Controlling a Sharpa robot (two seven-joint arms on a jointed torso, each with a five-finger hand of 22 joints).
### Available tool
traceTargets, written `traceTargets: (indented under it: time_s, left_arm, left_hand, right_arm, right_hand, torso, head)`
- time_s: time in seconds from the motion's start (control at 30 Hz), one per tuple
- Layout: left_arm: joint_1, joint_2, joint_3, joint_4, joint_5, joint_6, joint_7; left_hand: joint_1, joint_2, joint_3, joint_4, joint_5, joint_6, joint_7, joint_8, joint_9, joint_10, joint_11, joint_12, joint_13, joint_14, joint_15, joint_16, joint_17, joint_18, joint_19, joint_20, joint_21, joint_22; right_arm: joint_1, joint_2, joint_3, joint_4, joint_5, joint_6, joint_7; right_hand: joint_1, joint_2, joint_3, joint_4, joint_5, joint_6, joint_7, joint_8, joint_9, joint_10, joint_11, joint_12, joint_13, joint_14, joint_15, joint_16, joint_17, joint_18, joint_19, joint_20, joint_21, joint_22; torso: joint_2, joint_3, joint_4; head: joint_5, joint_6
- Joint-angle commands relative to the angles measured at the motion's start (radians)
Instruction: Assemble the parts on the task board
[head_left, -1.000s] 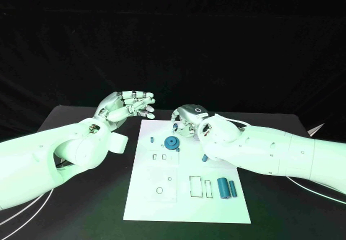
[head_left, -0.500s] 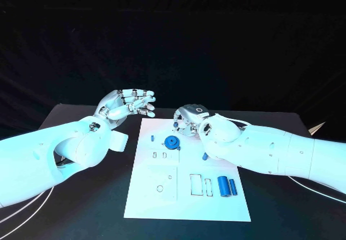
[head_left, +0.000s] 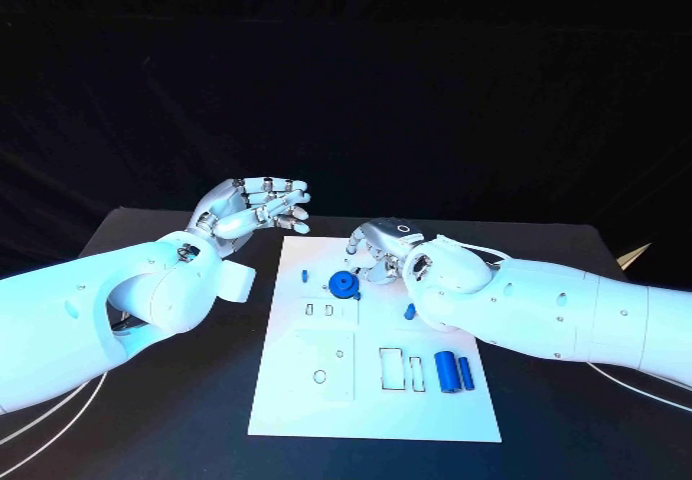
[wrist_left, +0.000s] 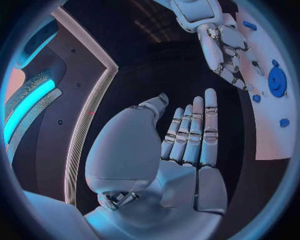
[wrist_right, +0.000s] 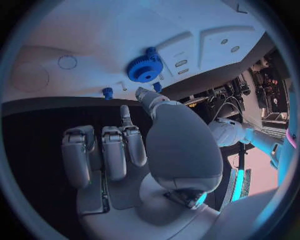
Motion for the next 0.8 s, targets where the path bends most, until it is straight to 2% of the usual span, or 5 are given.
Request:
traceTargets:
  time_s: [0.03, 0.1, 0.17, 0.23, 0.8]
  left_arm:
    - [0.001, 0.0, 0.001, 0.002, 0.001, 0.016, 0.007]
    - [0.001, 0.001, 0.001, 0.002, 0.001, 0.017, 0.007]
    - [0.001, 0.002, 0.001, 0.001, 0.001, 0.017, 0.007]
    - [0.001, 0.003, 0.001, 0.0, 0.001, 0.018, 0.007]
    - [0.001, 0.004, 0.0, -0.002, 0.001, 0.018, 0.006]
  left_hand:
    - [-0.007, 0.003, 0.002, -0.006, -0.003, -0.007, 0.035, -0.005, 0.001, 0.001, 0.002, -0.004, -0.001, -0.006, 0.001, 0.006, 0.001, 0.0, -0.008, -0.002, 0.005, 0.001]
    - [-0.007, 0.003, 0.002, -0.006, -0.003, -0.007, 0.035, -0.005, 0.001, 0.001, 0.002, -0.004, -0.001, -0.006, 0.001, 0.006, 0.001, 0.0, -0.008, -0.002, 0.005, 0.001]
    - [-0.007, 0.003, 0.002, -0.006, -0.003, -0.007, 0.035, -0.005, 0.001, 0.001, 0.002, -0.004, -0.001, -0.006, 0.001, 0.006, 0.001, 0.0, -0.008, -0.002, 0.005, 0.001]
    - [-0.007, 0.003, 0.002, -0.006, -0.003, -0.007, 0.035, -0.005, 0.001, 0.001, 0.002, -0.004, -0.001, -0.006, 0.001, 0.006, 0.001, 0.0, -0.008, -0.002, 0.005, 0.001]
    - [-0.007, 0.003, 0.002, -0.006, -0.003, -0.007, 0.035, -0.005, 0.001, 0.001, 0.002, -0.004, -0.001, -0.006, 0.001, 0.006, 0.001, 0.0, -0.008, -0.002, 0.005, 0.001]
  right_arm:
    - [-0.003, -0.002, 0.0, 0.011, 0.081, 0.059, 0.011]
    - [-0.005, -0.001, -0.001, 0.014, 0.105, 0.074, 0.013]
    - [-0.008, 0.002, -0.001, 0.015, 0.121, 0.086, 0.014]
    - [-0.012, 0.005, -0.002, 0.015, 0.132, 0.093, 0.015]
    - [-0.03, 0.031, -0.003, -0.012, 0.156, 0.106, 0.015]
  right_hand:
    - [-0.015, -0.002, -0.021, 0.003, -0.007, -0.02, 0.004, -0.012, -0.003, 0.027, 0.011, -0.008, 0.18, 0.102, 0.009, 0.005, 0.254, -0.007, 0.106, 0.011, 0.005, 0.263]
    - [-0.02, 0.003, -0.068, 0.01, -0.02, -0.037, 0.01, -0.022, -0.005, 0.023, 0.016, -0.012, 0.177, 0.102, 0.014, 0.005, 0.254, -0.007, 0.106, 0.016, 0.005, 0.263]
    - [-0.002, 0.023, -0.143, 0.023, -0.022, -0.055, 0.016, -0.031, -0.006, 0.019, 0.022, -0.015, 0.175, 0.102, 0.02, 0.005, 0.255, -0.007, 0.106, 0.022, 0.005, 0.263]
    - [0.009, 0.03, -0.17, 0.031, -0.022, -0.057, 0.017, -0.032, -0.005, 0.018, 0.024, -0.016, 0.175, 0.102, 0.021, 0.005, 0.256, -0.007, 0.106, 0.024, 0.005, 0.263]
    - [0.032, 0.048, -0.207, 0.054, -0.01, -0.053, 0.017, -0.03, -0.001, 0.019, 0.024, -0.014, 0.176, 0.102, 0.022, 0.006, 0.256, -0.007, 0.106, 0.026, 0.005, 0.263]
  torso:
    - [0.0, -0.001, -0.0004]
    - [0.0, -0.0014, -0.0003]
    - [0.0, -0.0014, 0.0005]
    - [0.001, -0.0015, 0.0021]
    - [0.001, -0.0029, 0.0047]
  head:
    - [0.001, -0.001]
    - [-0.001, -0.002]
    - [-0.002, -0.003]
    - [-0.003, -0.004]
    - [-0.002, -0.01]
